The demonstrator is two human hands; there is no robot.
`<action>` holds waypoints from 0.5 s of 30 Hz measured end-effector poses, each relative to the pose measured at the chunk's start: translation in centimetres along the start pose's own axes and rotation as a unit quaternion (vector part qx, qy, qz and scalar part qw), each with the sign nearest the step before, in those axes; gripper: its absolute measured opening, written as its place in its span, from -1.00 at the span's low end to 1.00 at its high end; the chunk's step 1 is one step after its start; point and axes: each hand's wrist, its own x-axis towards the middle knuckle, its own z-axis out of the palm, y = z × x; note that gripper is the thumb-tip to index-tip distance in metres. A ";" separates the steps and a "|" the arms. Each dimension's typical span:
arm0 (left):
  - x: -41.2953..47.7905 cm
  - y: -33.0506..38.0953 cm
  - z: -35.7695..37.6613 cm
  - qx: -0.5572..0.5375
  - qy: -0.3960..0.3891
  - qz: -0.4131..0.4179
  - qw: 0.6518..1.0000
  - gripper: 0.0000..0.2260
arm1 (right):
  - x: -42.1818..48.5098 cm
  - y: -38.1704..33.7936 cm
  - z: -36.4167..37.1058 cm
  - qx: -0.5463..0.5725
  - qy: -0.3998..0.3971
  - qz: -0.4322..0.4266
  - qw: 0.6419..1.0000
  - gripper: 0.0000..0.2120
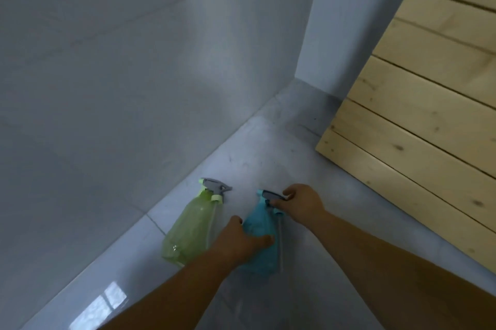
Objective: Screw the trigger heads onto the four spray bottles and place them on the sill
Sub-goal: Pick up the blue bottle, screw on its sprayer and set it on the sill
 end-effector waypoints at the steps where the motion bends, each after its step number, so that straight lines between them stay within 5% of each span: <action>1: 0.2 -0.3 0.2 -0.016 -0.004 -0.013 1.000 -0.42 | 0.4 0.1 0.4 -0.015 0.002 -0.001 1.000 -0.50; 7: -0.2 -1.2 0.3 -0.060 -0.008 -0.036 0.998 -0.44 | 1.1 -0.1 1.0 -0.044 -0.032 0.010 0.998 -0.59; 15: -5.8 1.5 -2.7 -0.128 -0.048 0.004 0.991 -0.53 | -2.6 -2.2 -4.3 0.100 -0.052 0.051 0.992 -0.79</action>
